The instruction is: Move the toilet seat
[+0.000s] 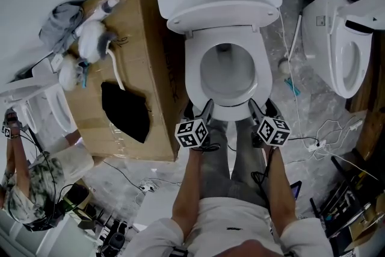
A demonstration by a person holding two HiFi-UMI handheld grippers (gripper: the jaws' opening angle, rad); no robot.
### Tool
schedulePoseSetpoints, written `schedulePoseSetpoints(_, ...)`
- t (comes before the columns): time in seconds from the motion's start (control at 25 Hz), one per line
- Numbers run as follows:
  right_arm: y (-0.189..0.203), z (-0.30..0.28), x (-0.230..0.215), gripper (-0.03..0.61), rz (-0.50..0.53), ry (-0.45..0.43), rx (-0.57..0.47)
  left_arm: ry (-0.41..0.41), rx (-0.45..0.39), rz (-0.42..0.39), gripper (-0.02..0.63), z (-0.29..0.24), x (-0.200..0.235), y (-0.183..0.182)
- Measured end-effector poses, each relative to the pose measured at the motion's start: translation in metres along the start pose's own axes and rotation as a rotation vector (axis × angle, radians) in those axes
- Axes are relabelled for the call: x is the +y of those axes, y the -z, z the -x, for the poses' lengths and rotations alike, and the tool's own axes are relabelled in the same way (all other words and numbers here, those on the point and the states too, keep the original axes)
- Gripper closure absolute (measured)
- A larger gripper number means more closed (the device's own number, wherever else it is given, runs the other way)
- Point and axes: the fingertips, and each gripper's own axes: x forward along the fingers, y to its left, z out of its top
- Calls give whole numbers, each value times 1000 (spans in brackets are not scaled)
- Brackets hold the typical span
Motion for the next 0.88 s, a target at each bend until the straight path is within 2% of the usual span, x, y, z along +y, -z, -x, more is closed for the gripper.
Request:
schedulePoseSetpoints(0.4, -22, 10, 11, 230, -25, -19, -32, -2, -53, 44, 267, 10, -7, -24)
schedulePoseSetpoints(0.6, -30, 13, 16, 231, -41, -30, -41, -44, -85, -25, 267, 15, -10, -37)
schedulePoseSetpoints(0.88, -45, 20, 23, 230, -40, -47, -54, -34, -119, -6, 267, 22, -16, -56)
